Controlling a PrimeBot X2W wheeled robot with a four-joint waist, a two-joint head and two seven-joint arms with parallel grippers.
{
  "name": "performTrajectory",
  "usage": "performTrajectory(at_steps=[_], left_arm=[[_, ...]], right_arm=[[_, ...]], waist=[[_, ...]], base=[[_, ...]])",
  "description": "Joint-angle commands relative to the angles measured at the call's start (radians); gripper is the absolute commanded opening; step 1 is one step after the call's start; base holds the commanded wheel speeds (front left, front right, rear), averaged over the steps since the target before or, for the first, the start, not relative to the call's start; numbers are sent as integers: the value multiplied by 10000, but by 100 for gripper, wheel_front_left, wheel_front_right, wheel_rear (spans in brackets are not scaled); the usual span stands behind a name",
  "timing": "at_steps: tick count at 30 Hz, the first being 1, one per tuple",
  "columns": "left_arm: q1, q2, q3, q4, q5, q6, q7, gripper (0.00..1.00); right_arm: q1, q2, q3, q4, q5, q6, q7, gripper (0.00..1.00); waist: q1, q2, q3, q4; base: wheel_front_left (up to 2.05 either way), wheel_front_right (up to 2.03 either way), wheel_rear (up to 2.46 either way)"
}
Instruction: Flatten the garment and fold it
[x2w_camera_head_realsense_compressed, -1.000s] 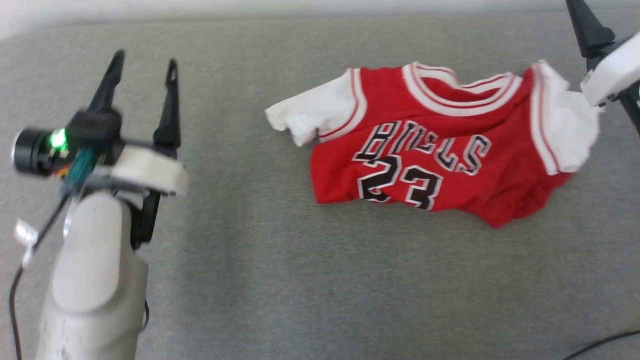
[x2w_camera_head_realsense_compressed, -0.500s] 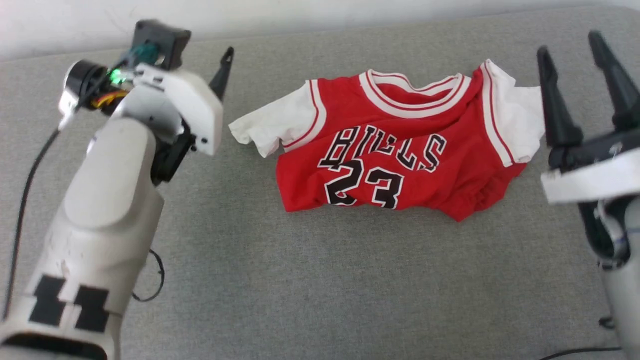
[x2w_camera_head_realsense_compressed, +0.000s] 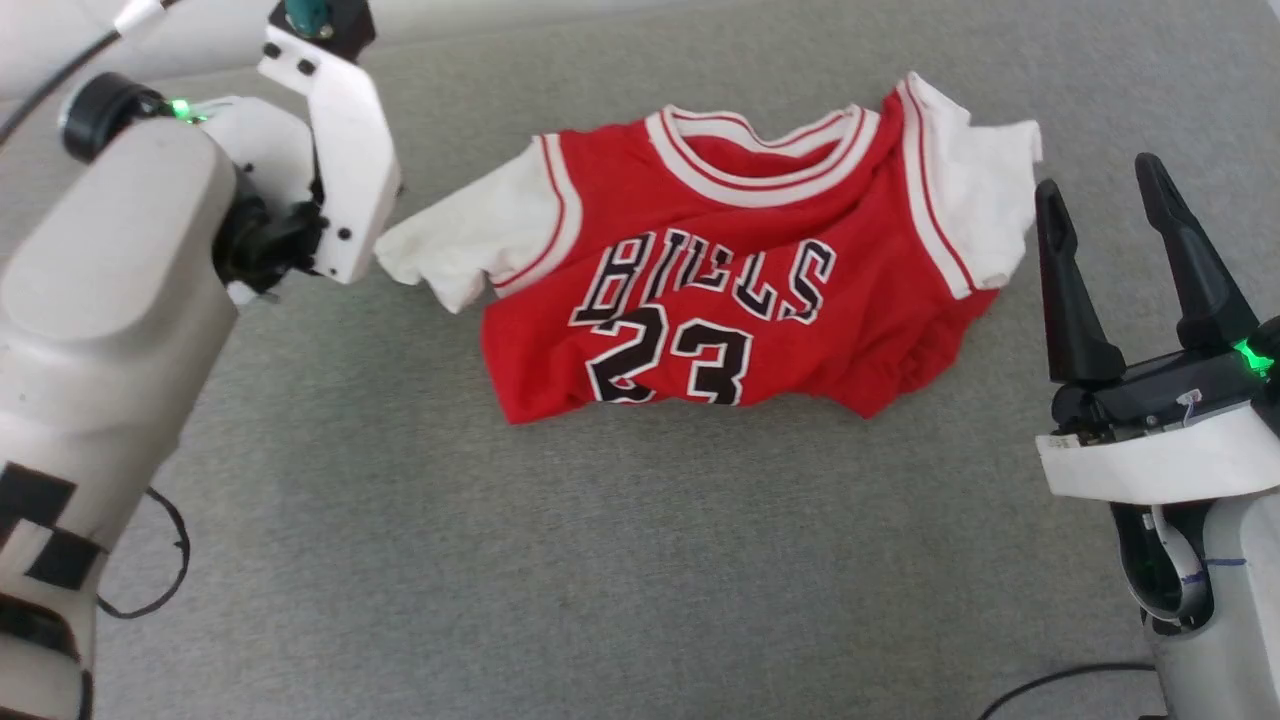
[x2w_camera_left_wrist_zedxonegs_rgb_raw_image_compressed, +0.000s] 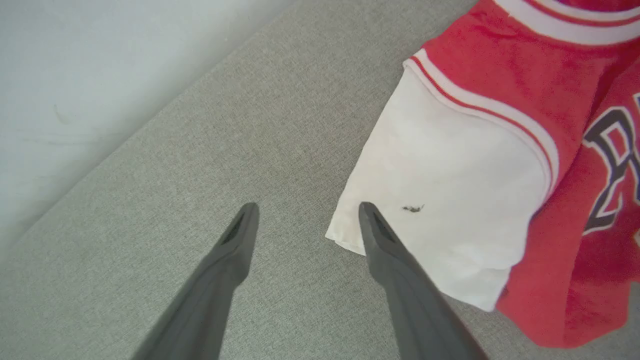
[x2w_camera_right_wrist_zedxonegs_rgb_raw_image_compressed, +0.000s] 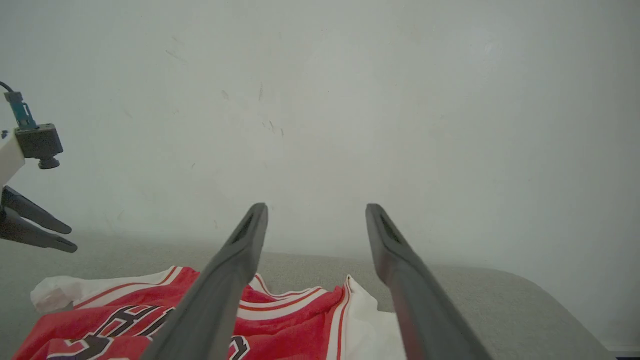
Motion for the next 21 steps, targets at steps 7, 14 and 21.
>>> performTrajectory(at_steps=[7,14,21], left_arm=[[-673,639,-1469,137,-703,-64,2010,100],[-620,975,-2724,-318,-1215,-65,2207,100],[-762,1115,-3573,-655,-1776,-65,2076,0]], right_arm=[[-185,154,70,-77,-188,-7,-15,100],[-331,185,104,129,-232,-7,-49,100],[-581,-79,110,570,-242,-7,-59,100]], waist=[[0,0,946,-888],[0,0,1198,-980],[0,0,965,-685]], base=[[0,0,0],[0,0,0],[0,0,0]])
